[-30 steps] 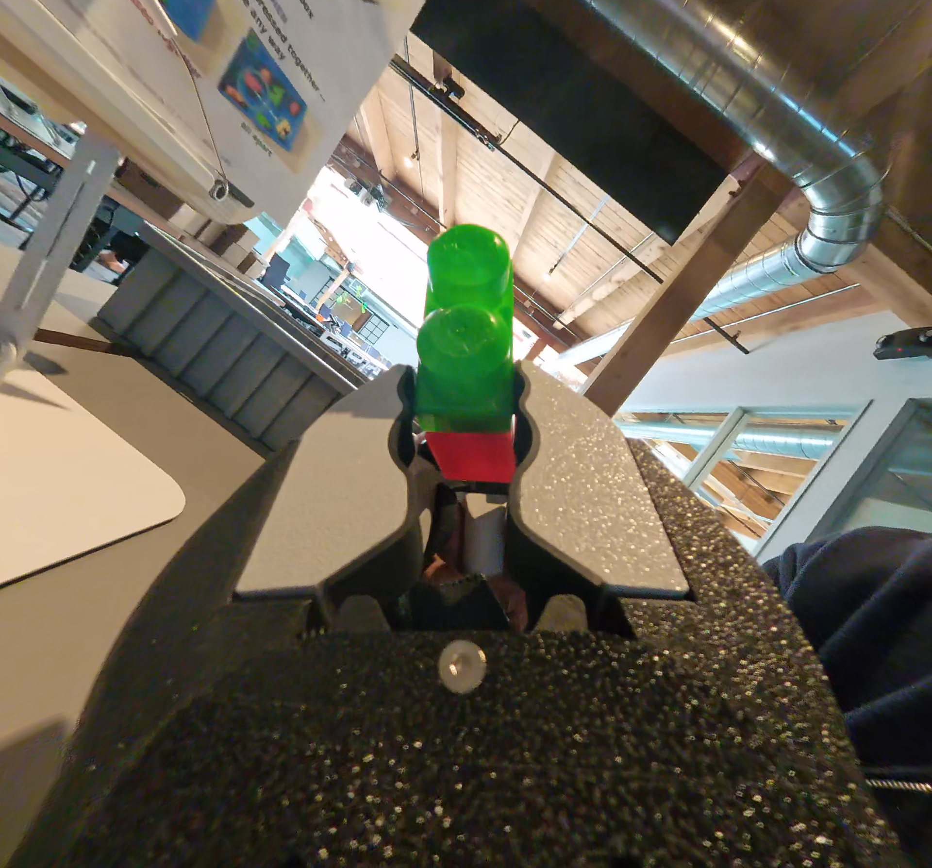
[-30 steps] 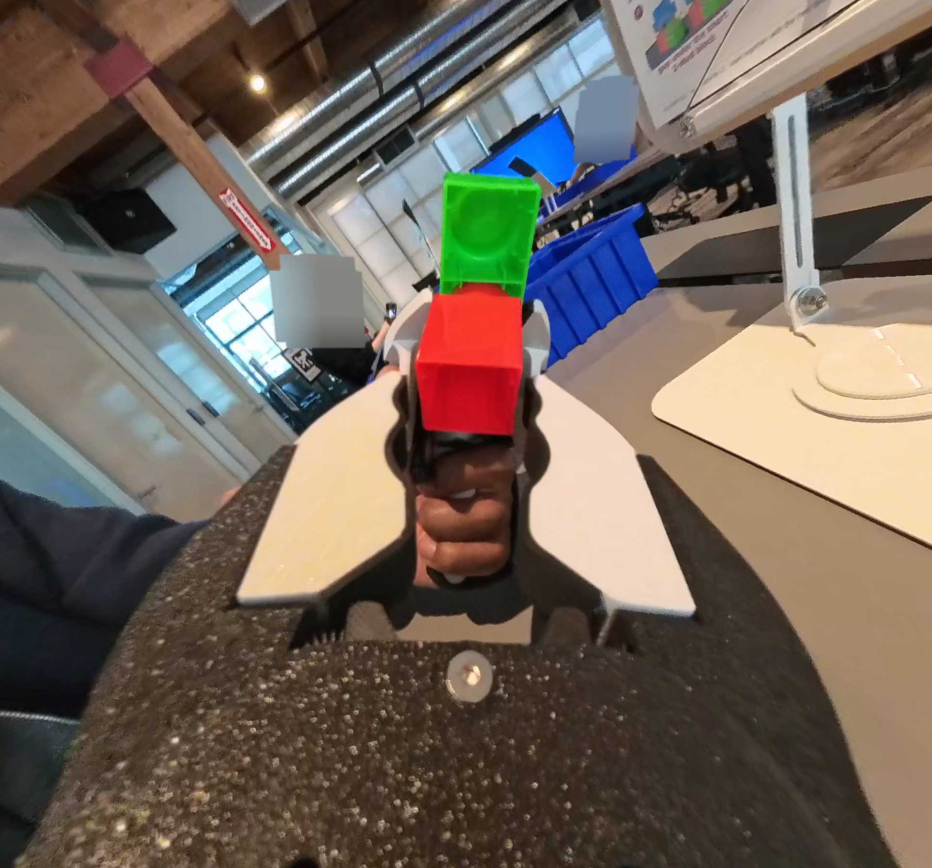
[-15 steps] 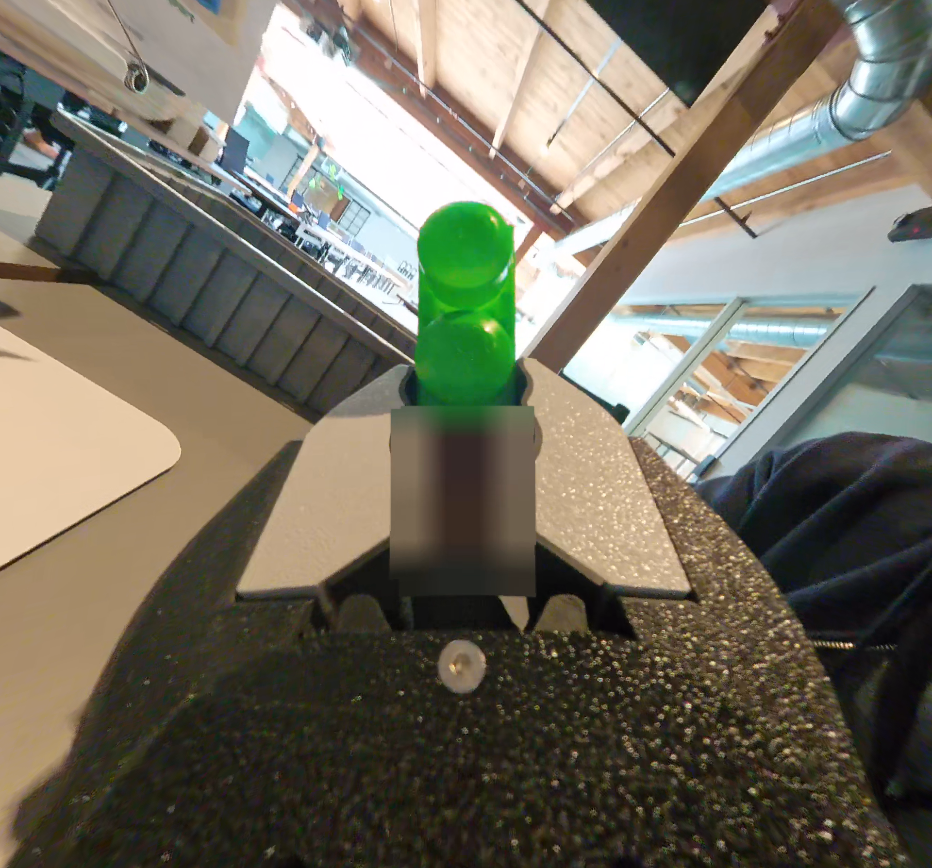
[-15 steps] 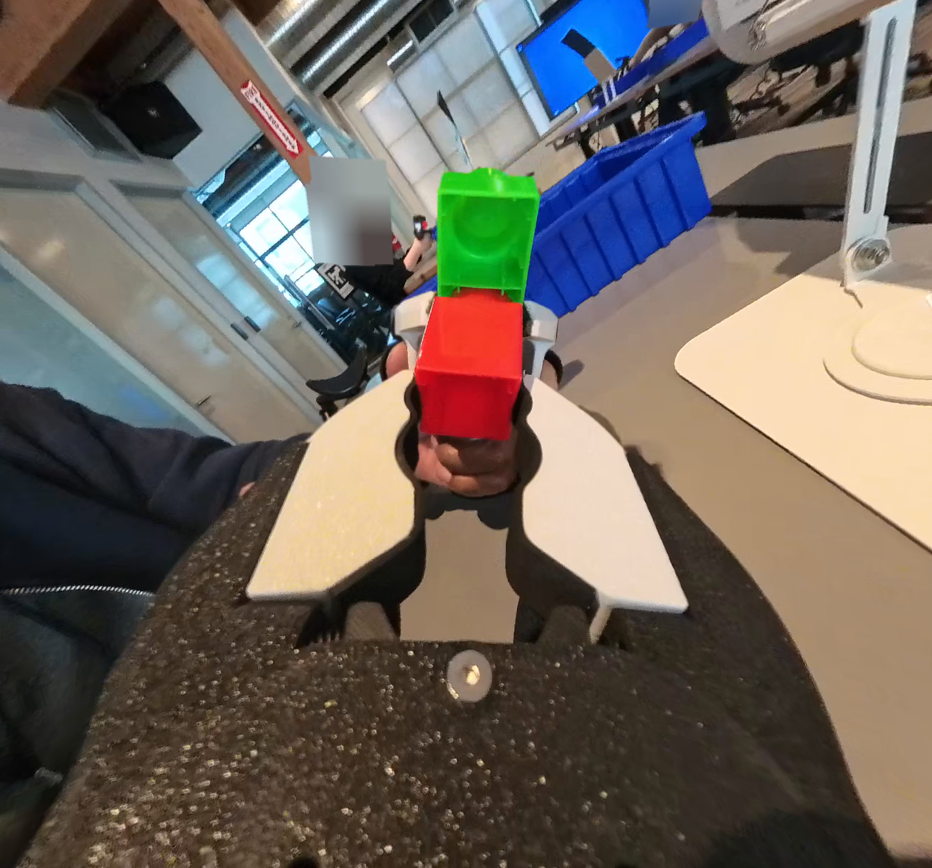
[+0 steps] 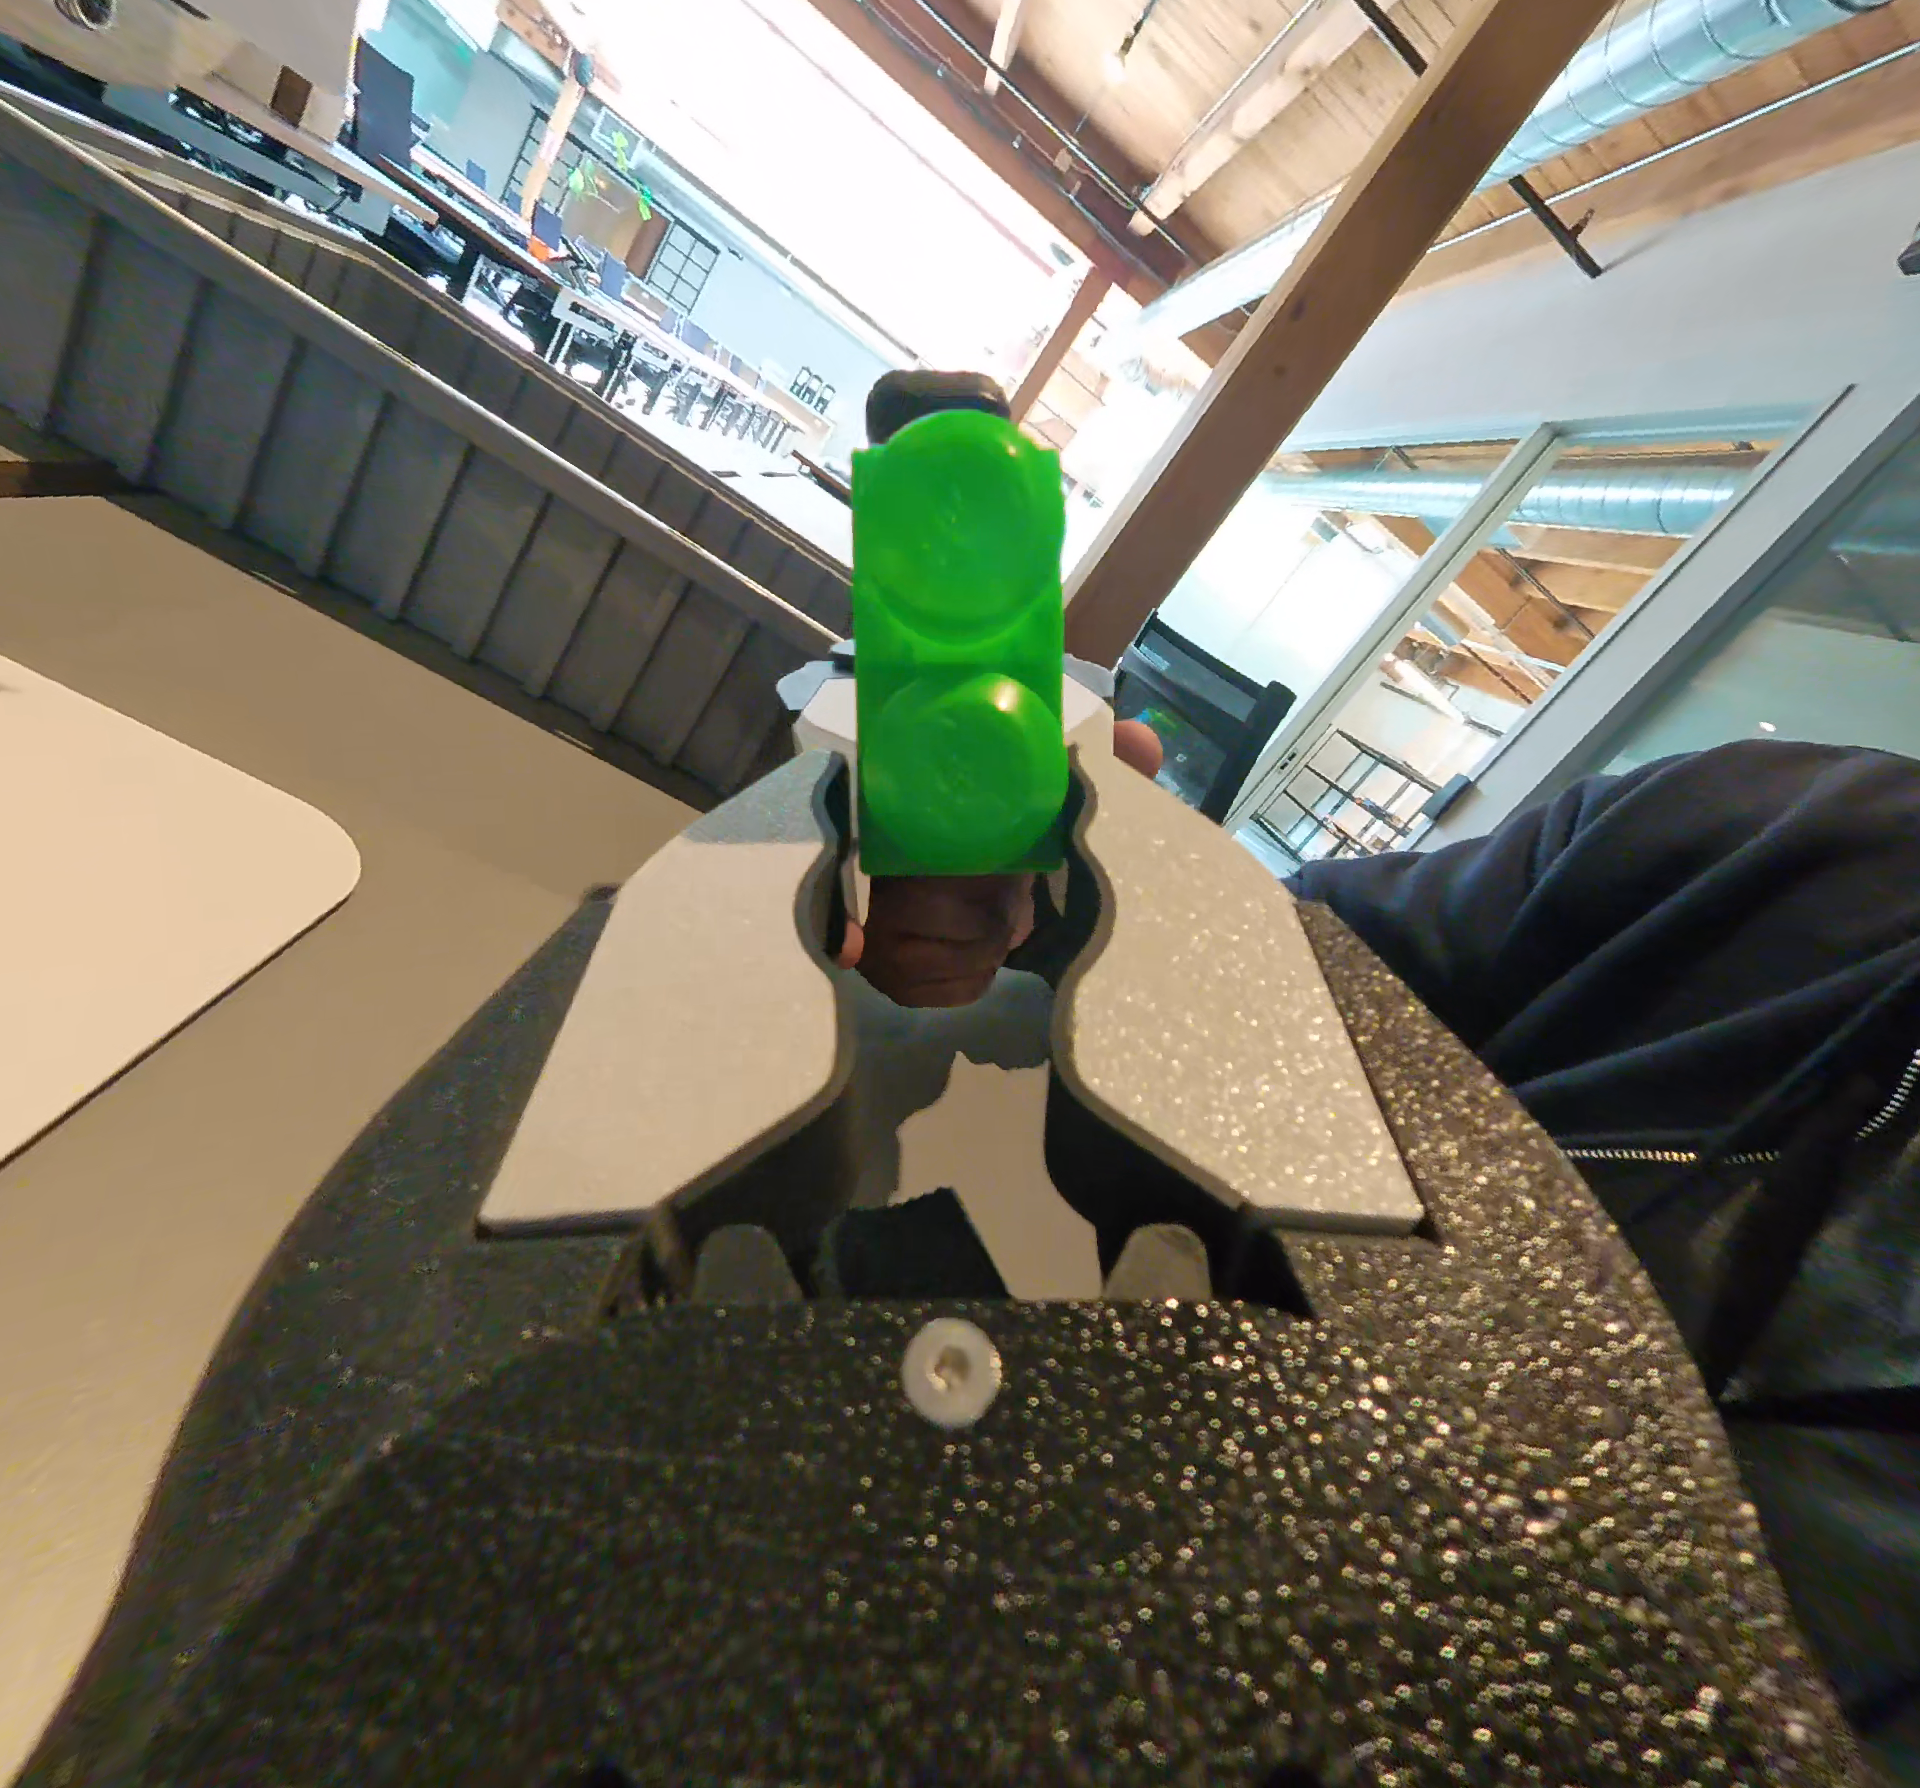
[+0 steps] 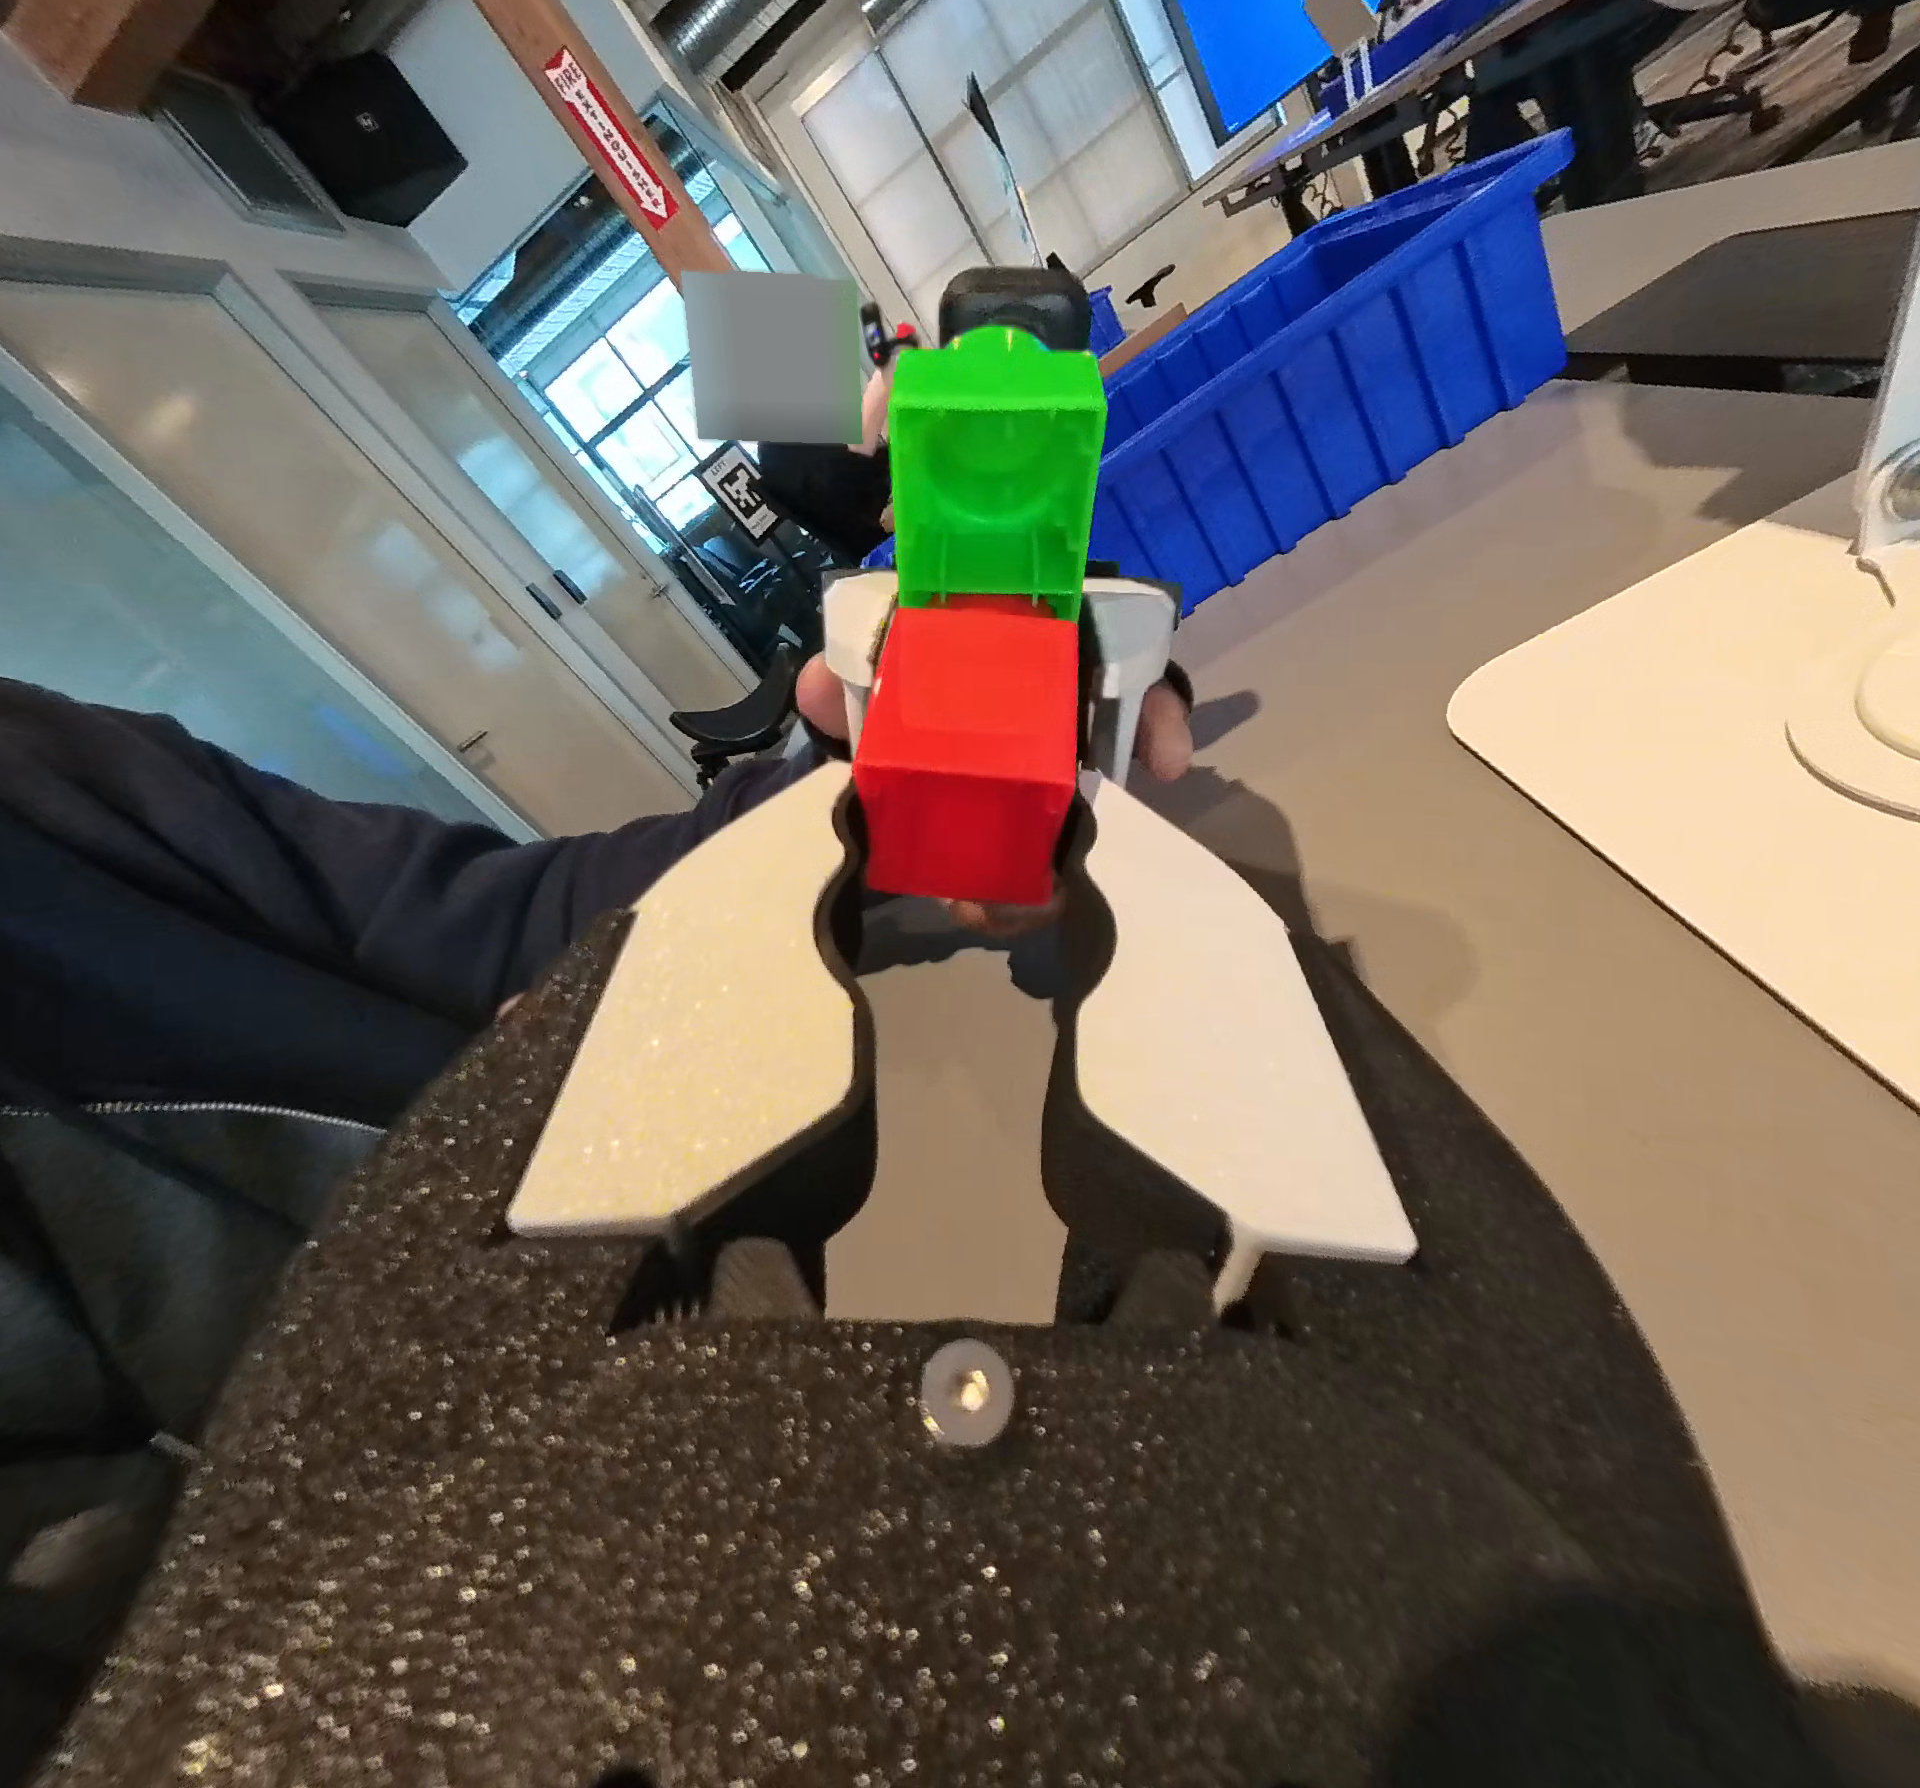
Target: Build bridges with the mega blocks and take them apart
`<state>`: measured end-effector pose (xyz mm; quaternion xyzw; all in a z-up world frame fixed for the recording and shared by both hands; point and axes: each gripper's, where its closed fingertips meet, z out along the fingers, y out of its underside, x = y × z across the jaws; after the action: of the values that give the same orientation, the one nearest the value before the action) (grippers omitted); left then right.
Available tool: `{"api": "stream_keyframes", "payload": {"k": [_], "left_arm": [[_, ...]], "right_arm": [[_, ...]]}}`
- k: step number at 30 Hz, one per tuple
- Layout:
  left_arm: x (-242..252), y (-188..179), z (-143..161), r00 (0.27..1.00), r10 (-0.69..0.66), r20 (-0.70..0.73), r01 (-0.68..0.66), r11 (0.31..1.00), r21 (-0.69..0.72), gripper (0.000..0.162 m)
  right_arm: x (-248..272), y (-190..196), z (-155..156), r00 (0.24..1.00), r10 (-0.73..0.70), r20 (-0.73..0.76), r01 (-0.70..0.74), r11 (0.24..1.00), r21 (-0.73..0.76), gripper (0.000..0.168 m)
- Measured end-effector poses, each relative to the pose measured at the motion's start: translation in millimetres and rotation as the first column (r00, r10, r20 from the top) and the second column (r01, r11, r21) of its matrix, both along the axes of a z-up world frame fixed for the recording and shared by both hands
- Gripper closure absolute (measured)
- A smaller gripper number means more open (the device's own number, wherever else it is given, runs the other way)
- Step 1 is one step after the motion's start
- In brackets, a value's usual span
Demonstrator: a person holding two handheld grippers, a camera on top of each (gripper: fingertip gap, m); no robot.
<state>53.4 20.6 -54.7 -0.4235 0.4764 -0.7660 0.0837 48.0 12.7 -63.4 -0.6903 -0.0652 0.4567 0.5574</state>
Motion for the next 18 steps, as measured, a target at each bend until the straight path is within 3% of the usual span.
{"api": "stream_keyframes", "payload": {"k": [10,18], "left_arm": [[-13,14,7,1.000,-0.014,0.013,0.014,1.000,-0.005,0.124],[-22,10,1,0.999,-0.051,0.013,0.049,0.991,0.124,0.133]], "right_arm": [[-1,-6,2,0.999,0.040,0.030,-0.041,0.999,0.008,0.133],[-4,-10,-4,0.992,0.078,0.095,-0.077,0.997,-0.010,0.133]]}}
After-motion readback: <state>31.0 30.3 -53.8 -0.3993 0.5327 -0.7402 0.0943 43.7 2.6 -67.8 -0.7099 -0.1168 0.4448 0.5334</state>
